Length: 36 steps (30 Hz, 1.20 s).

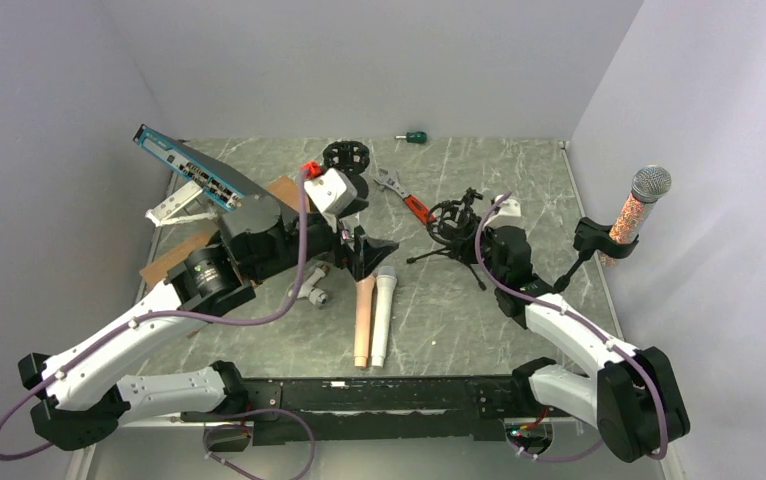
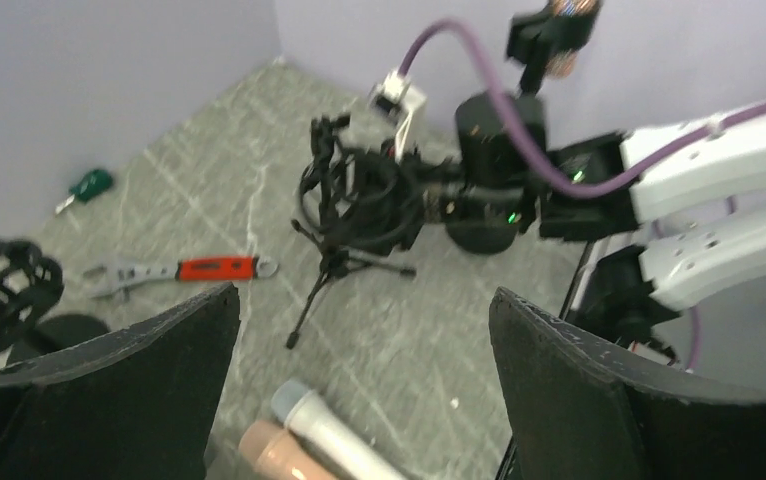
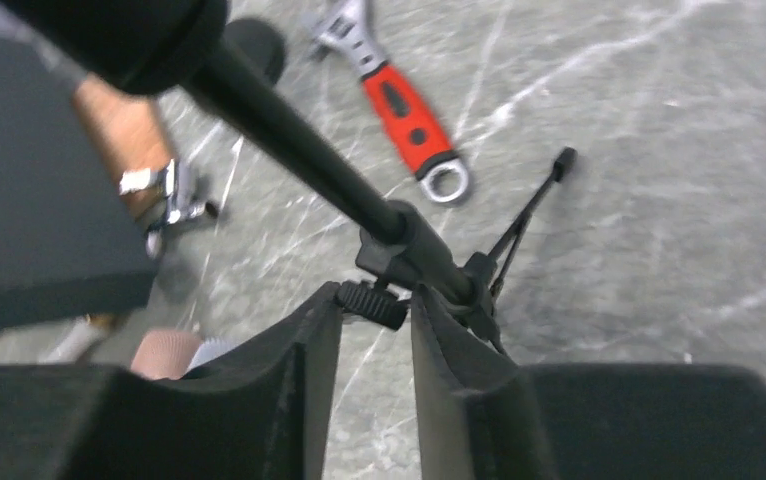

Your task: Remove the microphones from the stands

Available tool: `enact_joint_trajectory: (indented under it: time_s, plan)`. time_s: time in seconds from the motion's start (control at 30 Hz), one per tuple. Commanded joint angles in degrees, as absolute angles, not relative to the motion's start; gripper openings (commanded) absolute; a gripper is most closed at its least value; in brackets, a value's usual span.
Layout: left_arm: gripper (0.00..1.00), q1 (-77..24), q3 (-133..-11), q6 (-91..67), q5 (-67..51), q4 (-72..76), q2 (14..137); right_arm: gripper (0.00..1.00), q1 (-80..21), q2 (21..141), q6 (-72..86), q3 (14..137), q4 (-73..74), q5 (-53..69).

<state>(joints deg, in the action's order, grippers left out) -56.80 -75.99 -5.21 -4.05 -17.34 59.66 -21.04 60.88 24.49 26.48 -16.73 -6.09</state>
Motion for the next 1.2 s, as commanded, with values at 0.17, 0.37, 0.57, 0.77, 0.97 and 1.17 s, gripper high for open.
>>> enact_joint_trajectory:
  time_s: [0.17,0.37,0.57,0.77,0.97,1.17]
  plan:
    - [0.97,-56.12,-68.03,-2.30,-1.12,-8.57,55.90,0.22,-21.43,64.43,19.30,27.25,-20.00,20.34]
    - [0.99,-60.47,-65.31,1.96,3.95,-6.22,54.68,0.50,-21.38,61.82,21.63,26.97,-13.79,16.13]
    - [0.99,-63.03,-64.48,2.67,6.69,-5.60,55.80,0.78,-21.44,53.79,27.89,28.77,-1.92,10.77]
    - [0.99,-63.02,-64.26,1.42,8.87,-5.52,55.79,0.83,-21.34,49.50,39.27,28.67,3.79,8.73]
    - [0.99,-63.10,-64.29,1.63,9.69,-5.73,55.73,0.75,-21.30,48.76,48.68,25.88,-4.82,9.35]
    - [0.99,-63.36,-64.48,0.60,8.40,-5.80,56.67,0.55,-21.27,48.80,50.50,24.95,-4.84,-0.53]
